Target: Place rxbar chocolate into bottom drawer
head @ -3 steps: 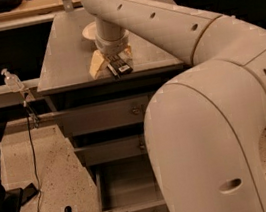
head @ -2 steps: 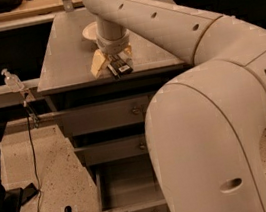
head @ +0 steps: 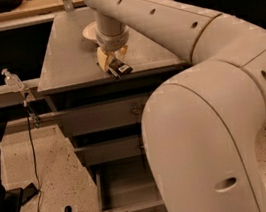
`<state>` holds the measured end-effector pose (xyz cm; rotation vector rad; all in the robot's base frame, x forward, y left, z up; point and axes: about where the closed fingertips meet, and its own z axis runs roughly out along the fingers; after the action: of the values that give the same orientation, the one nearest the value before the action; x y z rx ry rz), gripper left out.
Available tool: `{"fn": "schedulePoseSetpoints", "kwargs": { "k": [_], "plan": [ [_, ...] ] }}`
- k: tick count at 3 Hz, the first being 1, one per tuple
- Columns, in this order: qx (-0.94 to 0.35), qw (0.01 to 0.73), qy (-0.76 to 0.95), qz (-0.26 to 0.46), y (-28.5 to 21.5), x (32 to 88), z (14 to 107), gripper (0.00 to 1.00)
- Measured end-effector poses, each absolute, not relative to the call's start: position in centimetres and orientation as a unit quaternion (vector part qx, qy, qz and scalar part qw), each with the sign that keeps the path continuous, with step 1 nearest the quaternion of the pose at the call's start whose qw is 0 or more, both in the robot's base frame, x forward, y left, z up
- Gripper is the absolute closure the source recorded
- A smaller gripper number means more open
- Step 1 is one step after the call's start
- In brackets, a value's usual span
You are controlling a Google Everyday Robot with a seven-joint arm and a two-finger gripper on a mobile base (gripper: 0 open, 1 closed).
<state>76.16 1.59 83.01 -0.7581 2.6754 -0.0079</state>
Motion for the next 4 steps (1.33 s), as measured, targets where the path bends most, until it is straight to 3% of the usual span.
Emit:
{"fn": "schedulePoseSetpoints", "kwargs": {
  "k": [1,2,4],
  "plan": [
    [-0.297,0.195,0.935,0.019,1.7,76.2,83.5,1.00],
    [-0.352,0.287,0.878,0.155,1.8,74.9,88.3,1.00],
    [-0.477,0.328,0.768,0.276,-0.4,66.0,90.6,1.00]
  ]
}}
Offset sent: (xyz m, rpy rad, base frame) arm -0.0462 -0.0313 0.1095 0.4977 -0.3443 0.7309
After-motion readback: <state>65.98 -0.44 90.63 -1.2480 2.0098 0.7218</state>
